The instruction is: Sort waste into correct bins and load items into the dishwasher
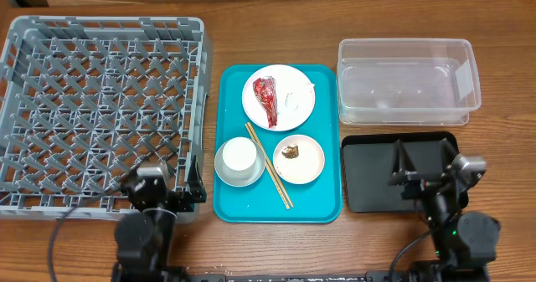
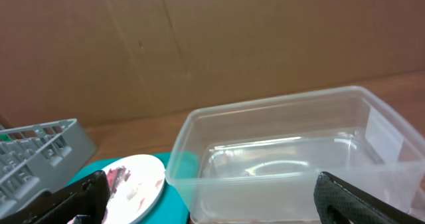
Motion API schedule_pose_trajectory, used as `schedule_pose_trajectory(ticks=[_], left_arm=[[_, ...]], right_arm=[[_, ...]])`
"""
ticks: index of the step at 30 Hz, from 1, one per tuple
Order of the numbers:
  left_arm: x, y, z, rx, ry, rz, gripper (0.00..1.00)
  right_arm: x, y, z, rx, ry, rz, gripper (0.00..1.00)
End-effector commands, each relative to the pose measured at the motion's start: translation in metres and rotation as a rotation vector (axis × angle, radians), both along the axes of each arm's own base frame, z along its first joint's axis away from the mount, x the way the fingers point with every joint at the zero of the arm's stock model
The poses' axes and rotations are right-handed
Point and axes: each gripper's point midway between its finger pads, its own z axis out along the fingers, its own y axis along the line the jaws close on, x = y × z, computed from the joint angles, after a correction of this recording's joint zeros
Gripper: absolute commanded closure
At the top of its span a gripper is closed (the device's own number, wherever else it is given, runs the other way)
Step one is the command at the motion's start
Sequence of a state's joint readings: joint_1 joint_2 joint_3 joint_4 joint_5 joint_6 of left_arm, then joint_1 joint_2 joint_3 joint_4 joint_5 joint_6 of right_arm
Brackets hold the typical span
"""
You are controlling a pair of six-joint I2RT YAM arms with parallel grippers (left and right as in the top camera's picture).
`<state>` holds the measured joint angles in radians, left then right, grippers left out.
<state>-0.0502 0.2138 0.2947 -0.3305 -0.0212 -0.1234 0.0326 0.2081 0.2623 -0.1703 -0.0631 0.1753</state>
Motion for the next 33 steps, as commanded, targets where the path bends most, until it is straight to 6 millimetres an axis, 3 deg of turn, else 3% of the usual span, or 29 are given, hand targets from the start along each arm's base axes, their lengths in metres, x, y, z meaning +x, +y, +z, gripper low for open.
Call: schedule_pose_trajectory(ticks=[1, 7, 16, 21, 24, 33], left_arm=[[0.007, 0.004, 0.022, 0.027, 0.065, 0.015, 0.00], [0.025, 0.002, 0.032, 0.049, 0.346, 0.004, 0.00], [0.026, 0.001, 0.026, 0.052, 0.716, -0.001, 0.00], [0.029, -0.003, 0.024, -0.011, 0.739, 0.014, 0.00], [0.029, -0.003, 0.024, -0.011, 0.738, 0.015, 0.00], [0.026, 0.017, 0.024, -0.091, 0.749, 0.150, 0.00]], right_arm=[[0.008, 0.000, 0.036, 0.007, 0.007, 0.001, 0.00], [0.043, 0.018, 0.056, 0.003, 0.236, 0.099, 0.00], [0.082, 0.025, 0.069, -0.047, 0.587, 0.158, 0.00], [0.095, 0.059, 0.089, 0.010, 0.527, 0.358, 0.00], [0.104, 0.073, 0.097, -0.005, 0.475, 0.398, 0.05], [0.132, 0.158, 0.072, -0.197, 0.524, 0.442, 0.05]])
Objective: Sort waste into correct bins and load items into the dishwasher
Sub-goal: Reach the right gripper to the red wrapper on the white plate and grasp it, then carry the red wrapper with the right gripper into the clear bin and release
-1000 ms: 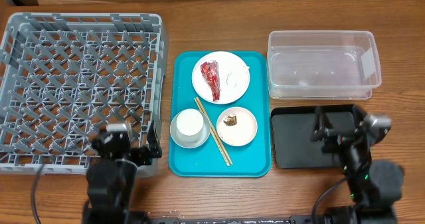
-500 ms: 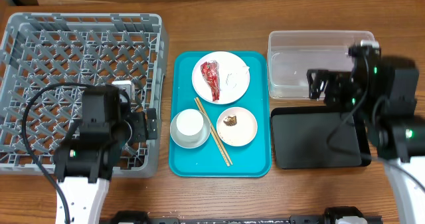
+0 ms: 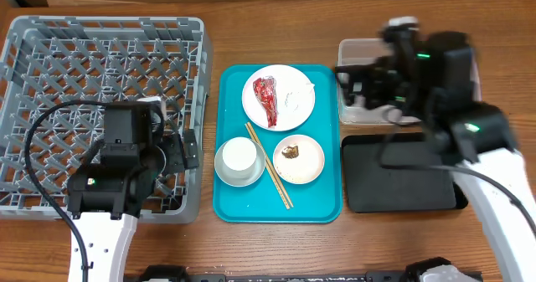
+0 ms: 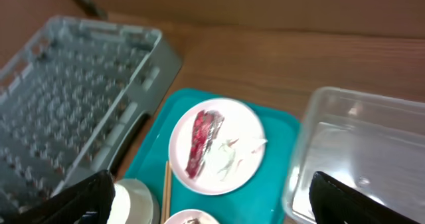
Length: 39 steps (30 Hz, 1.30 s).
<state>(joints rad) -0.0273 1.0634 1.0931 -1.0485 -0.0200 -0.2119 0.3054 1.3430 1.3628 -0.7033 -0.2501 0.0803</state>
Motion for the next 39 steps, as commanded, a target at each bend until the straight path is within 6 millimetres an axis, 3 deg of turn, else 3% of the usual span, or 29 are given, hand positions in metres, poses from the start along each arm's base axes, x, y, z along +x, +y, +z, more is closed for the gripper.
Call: schedule_pose_trajectory(ticks=[1, 5, 7, 11, 13, 21, 23, 25, 30, 32, 34, 36, 39], left_arm=[[-0.001, 0.019, 0.009, -0.012, -0.008, 0.111, 0.00], [-0.012, 0.051, 0.005, -0.021, 0.024, 0.237, 0.00], [-0.015, 0.060, 0.005, -0.043, 0.025, 0.278, 0.00], [-0.015, 0.065, 0.005, -0.054, 0.021, 0.300, 0.00], [-0.014, 0.063, 0.005, -0.061, 0.019, 0.295, 0.00], [-0.015, 0.063, 0.004, -0.061, 0.023, 0.295, 0.00], [-0.015, 0.063, 0.004, -0.061, 0.023, 0.295, 0.00], [-0.015, 0.063, 0.004, -0.061, 0.023, 0.295, 0.00], [-0.015, 0.063, 0.004, -0.061, 0.024, 0.295, 0.00], [-0.015, 0.063, 0.004, -0.061, 0.026, 0.295, 0.00], [-0.016, 0.063, 0.004, -0.062, 0.029, 0.296, 0.00], [-0.017, 0.063, 0.004, -0.062, 0.031, 0.296, 0.00], [-0.017, 0.063, 0.004, -0.062, 0.031, 0.296, 0.00]], right_arm=[[0.016, 0.028, 0.000, -0.096, -0.031, 0.015, 0.05], [0.032, 0.066, -0.029, -0.151, 0.022, 0.067, 0.06], [0.040, 0.084, -0.053, -0.161, 0.053, 0.089, 0.11], [0.054, 0.111, -0.101, -0.183, 0.109, 0.118, 0.27], [0.057, 0.121, -0.124, -0.190, 0.141, 0.124, 0.28], [0.054, 0.145, -0.214, -0.282, 0.267, 0.102, 0.32], [0.050, 0.148, -0.231, -0.293, 0.300, 0.101, 0.37], [0.048, 0.147, -0.243, -0.300, 0.326, 0.093, 0.49], [0.048, 0.147, -0.245, -0.289, 0.339, 0.075, 0.77], [0.046, 0.145, -0.244, -0.294, 0.348, 0.074, 0.92], [0.044, 0.144, -0.236, -0.294, 0.347, 0.075, 0.96], [0.048, 0.140, -0.215, -0.282, 0.322, 0.062, 0.96], [0.060, 0.135, -0.161, -0.213, 0.240, 0.030, 0.96]])
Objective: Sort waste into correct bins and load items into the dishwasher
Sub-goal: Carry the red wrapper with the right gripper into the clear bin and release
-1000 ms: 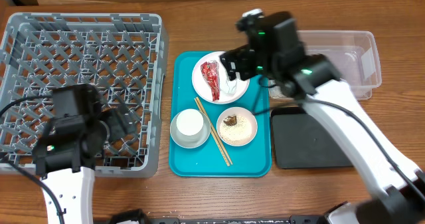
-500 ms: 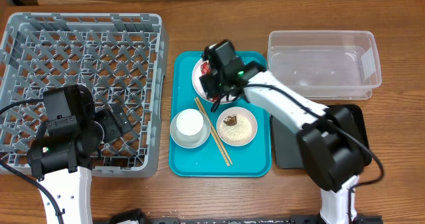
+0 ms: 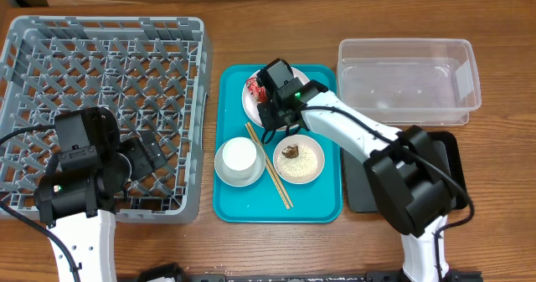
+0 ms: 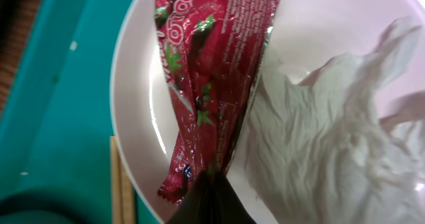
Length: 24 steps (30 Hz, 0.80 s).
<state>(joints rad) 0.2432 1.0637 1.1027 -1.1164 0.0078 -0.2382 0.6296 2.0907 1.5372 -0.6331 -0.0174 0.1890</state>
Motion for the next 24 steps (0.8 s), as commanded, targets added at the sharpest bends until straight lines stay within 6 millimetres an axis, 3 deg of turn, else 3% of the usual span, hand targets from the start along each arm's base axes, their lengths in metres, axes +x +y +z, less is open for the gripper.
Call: schedule_pose_trajectory(ticks=[1, 3, 5, 8, 13, 16, 20, 22, 24], left_arm=[[0.004, 0.000, 0.008, -0.015, -0.025, 0.017, 0.00], [0.004, 0.000, 0.008, -0.014, -0.025, 0.017, 0.00], [0.003, 0.000, 0.008, -0.015, -0.025, 0.017, 0.00], [0.003, 0.000, 0.008, -0.015, -0.025, 0.017, 0.00], [0.004, 0.000, 0.009, -0.015, -0.026, 0.018, 0.00], [0.004, 0.000, 0.008, -0.015, -0.025, 0.018, 0.00], [0.004, 0.000, 0.008, -0.015, -0.025, 0.017, 0.00], [0.003, 0.000, 0.008, -0.015, -0.025, 0.018, 0.00], [0.004, 0.000, 0.009, -0.014, -0.026, 0.017, 0.00]], right_arm=[[0.033, -0.003, 0.112, 0.144, -0.207, -0.069, 0.96], [0.041, -0.021, 0.151, 0.196, -0.268, -0.134, 0.96], [0.049, -0.053, 0.180, 0.228, -0.305, -0.256, 0.96], [0.056, -0.112, 0.193, 0.232, -0.285, -0.463, 0.96], [0.047, -0.198, 0.156, 0.174, -0.109, -0.809, 0.96], [0.037, -0.236, 0.126, 0.151, -0.013, -0.991, 0.96], [0.030, -0.256, 0.097, 0.144, 0.051, -1.110, 0.96], [0.036, -0.254, 0.096, 0.177, 0.041, -1.108, 0.94], [0.050, -0.245, 0.107, 0.248, 0.006, -1.069, 0.79]])
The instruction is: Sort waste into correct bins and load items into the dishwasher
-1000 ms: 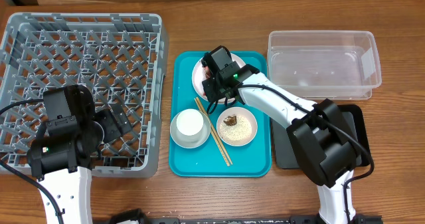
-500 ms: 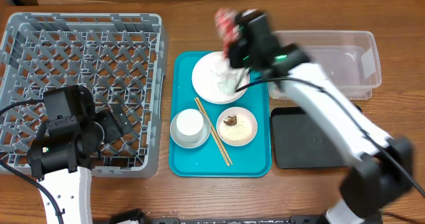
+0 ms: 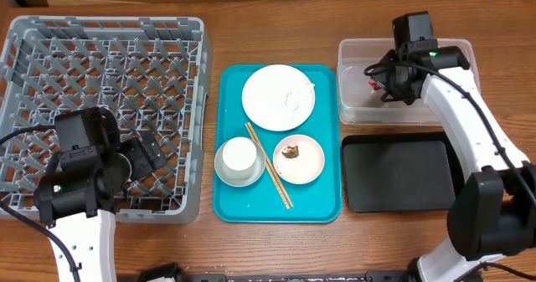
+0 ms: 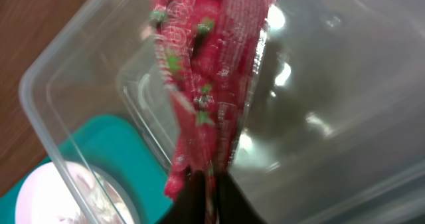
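My right gripper (image 4: pixel 207 196) is shut on a red snack wrapper (image 4: pixel 209 71), which hangs over the left part of the clear plastic bin (image 3: pixel 456 60); in the overhead view the right gripper (image 3: pixel 378 83) shows a speck of red wrapper (image 3: pixel 372 84). On the teal tray (image 3: pixel 230 207) stand a large white plate with a crumpled tissue (image 3: pixel 295 96), a small plate with food scraps (image 3: pixel 299 158), a white cup (image 3: pixel 239 161) and wooden chopsticks (image 3: pixel 270 166). The left gripper (image 3: pixel 151 154) hovers over the grey dish rack (image 3: pixel 100 64); its jaws do not show clearly.
A black tray-like bin (image 3: pixel 398 173) lies in front of the clear bin at the right. Cardboard walls close off the back of the wooden table. The rack fills the left side.
The right gripper, then shut on the red wrapper on the large plate, has moved right with it and now holds it over the clear bin. The plate keeps only the tissue. Left arm unchanged.
Both arms were parked at the near edge, wrapper on the large plate. Then the right arm was up by the clear bin and the left over the rack. Later the right gripper gripped the wrapper on the plate; now it holds it over the clear bin.
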Motion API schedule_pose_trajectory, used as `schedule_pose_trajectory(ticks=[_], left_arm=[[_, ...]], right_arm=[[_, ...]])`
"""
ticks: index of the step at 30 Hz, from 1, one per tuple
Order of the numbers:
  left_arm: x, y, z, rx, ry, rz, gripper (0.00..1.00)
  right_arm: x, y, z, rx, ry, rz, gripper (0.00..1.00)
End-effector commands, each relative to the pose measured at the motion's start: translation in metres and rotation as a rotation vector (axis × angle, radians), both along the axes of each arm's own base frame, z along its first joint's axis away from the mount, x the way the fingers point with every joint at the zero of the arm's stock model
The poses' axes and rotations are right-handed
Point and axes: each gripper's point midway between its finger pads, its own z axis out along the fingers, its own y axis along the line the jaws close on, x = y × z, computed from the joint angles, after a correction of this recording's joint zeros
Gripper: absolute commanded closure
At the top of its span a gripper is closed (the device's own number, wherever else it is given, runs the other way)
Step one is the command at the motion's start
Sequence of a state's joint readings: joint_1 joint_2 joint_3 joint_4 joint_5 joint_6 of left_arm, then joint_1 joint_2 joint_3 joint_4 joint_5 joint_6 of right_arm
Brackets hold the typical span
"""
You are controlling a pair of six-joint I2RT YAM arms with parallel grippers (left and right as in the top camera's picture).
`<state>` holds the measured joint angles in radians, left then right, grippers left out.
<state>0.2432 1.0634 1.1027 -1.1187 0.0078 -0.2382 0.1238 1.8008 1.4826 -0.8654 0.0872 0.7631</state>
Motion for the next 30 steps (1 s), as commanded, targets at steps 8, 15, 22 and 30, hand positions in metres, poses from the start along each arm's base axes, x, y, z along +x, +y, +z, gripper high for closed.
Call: schedule_pose_trajectory(ticks=[8, 15, 22, 30], left_arm=[[0.004, 0.000, 0.009, -0.015, -0.027, 0.017, 0.00], [0.004, 0.000, 0.009, -0.014, -0.028, 0.017, 0.00], [0.004, 0.000, 0.009, -0.014, -0.027, 0.018, 0.00], [0.004, 0.000, 0.009, -0.015, -0.027, 0.017, 0.00]], right_arm=[[0.035, 0.102, 0.088, 0.209, -0.356, 0.527, 0.46], [0.009, 0.169, 0.033, -0.029, -0.251, 0.808, 0.41], [0.001, 0.201, -0.037, -0.148, -0.126, 0.847, 0.39], [-0.001, 0.203, -0.089, -0.175, -0.033, 0.787, 0.70]])
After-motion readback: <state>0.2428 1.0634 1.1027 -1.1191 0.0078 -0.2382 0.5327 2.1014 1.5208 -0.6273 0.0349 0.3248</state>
